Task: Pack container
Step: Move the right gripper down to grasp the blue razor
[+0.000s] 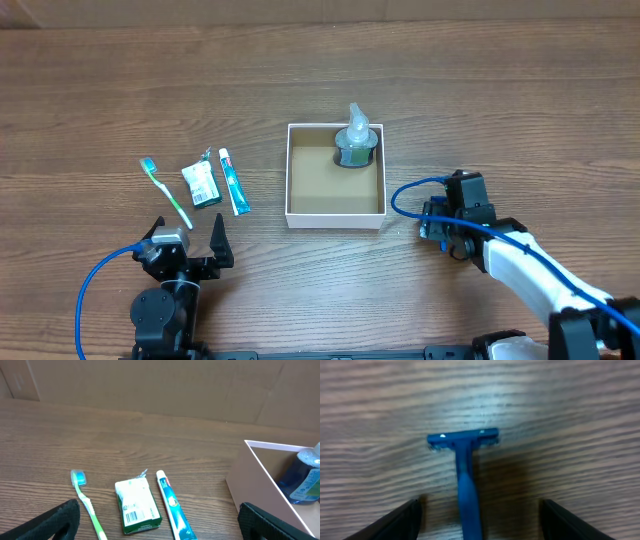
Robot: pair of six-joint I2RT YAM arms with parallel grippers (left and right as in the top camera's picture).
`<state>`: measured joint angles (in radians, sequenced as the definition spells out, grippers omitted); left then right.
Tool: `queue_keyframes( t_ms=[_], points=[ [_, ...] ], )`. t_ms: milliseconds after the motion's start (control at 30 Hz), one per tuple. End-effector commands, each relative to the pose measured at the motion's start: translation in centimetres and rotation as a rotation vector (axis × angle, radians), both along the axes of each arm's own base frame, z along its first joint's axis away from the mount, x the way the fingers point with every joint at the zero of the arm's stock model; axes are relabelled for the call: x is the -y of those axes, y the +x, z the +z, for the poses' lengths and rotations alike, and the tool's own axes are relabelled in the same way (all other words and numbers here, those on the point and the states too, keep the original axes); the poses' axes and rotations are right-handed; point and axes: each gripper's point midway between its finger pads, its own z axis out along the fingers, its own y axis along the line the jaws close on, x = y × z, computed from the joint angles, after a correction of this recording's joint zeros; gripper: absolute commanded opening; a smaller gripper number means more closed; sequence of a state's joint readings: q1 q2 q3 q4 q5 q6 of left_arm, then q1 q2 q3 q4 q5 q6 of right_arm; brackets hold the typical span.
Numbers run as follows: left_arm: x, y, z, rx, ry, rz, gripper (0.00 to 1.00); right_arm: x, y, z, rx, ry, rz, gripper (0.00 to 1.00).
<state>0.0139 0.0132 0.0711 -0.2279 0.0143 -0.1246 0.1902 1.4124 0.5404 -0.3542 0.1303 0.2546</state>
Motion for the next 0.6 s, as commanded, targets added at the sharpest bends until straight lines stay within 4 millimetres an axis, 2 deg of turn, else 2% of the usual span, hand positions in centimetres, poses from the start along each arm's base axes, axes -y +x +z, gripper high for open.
queue_keyframes(
  t_ms=[0, 67, 167, 300, 400, 567],
  points=[
    [-0.24, -0.02, 0.04, 0.005, -0.009, 0.014, 1.0, -0.12, -0.38, -0.67, -0.02, 0.015, 0.002, 0.79],
    [-0.24, -0.02, 0.04, 0.005, -0.009, 0.014, 1.0, -0.11, -0.48, -0.71, -0.025, 0.014, 0.002, 0.74],
    [-0.24, -0.02, 0.04, 0.005, -0.009, 0.014, 1.0, -0.02, -0.95, -0.89, -0.045, 0.011, 0.002, 0.63],
    [-0.24, -0.02, 0.04, 0.005, -0.009, 0.014, 1.0, -0.02, -1.01, -0.73, -0.056, 0.009, 0.001, 0.32],
    [-0.24, -0.02, 0.04, 0.005, -0.009, 0.014, 1.0, -0.02, -0.98, -0.3, -0.072, 0.006, 0.001, 0.28],
    [-0.24, -0.02, 0.04, 0.005, -0.009, 0.014, 1.0, -0.35, -0.79, -0.08, -0.072, 0.022, 0.006, 0.08]
  ],
)
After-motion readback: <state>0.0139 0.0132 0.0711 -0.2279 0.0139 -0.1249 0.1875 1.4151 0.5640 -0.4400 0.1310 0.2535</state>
